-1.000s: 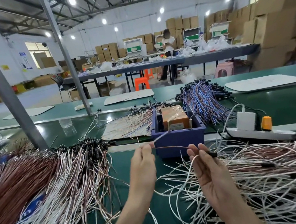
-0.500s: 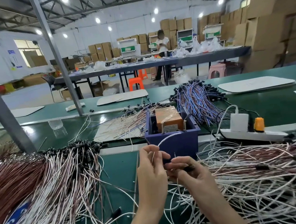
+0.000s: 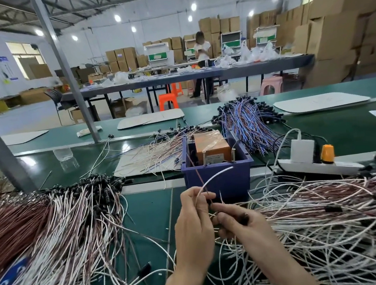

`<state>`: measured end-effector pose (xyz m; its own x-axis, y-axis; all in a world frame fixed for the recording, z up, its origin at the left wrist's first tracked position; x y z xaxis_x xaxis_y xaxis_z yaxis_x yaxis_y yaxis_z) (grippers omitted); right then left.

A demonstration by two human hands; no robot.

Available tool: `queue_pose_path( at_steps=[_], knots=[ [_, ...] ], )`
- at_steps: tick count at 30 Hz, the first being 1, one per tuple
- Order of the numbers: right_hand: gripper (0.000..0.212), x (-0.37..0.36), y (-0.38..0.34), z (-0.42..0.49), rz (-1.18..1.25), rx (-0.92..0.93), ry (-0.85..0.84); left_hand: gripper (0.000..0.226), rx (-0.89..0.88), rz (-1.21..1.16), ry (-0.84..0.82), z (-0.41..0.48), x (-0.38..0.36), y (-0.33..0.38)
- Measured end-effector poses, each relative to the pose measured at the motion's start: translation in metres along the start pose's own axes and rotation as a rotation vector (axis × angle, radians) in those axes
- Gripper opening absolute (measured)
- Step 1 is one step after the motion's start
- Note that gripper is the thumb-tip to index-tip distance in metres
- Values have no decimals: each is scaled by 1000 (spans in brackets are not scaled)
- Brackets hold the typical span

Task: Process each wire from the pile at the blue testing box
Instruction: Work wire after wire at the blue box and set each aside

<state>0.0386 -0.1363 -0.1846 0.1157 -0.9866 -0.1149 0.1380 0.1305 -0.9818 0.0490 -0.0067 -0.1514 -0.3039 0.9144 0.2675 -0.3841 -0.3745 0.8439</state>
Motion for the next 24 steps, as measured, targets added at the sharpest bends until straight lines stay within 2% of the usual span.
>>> queue_pose_path(
  at_steps=[5,9,15,24],
  knots=[
    [17,36,-2,1,52,78,308,27,70,85,212,3,27,-16],
    [27,50,-10,-7,6,181,466,36,180,179,260,4,34,-32],
    [47,33,-4,-15,-127,175,428,37,190,206,211,5,31,-26],
    [46,15,2,-16,-268,181,371,37,198,193,204,5,31,-26]
  ],
)
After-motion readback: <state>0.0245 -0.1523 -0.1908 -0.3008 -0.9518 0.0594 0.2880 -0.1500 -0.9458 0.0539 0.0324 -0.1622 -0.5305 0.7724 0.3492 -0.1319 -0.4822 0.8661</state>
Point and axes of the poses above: each hand's wrist, its own z-axis towards the middle knuckle, its own x-axis out of the back of the hand, y = z × x, the point moved 9 cm from there along z, towards the middle knuckle, and after that the axes turned 5 degrees about x, right-handed, at the moved point
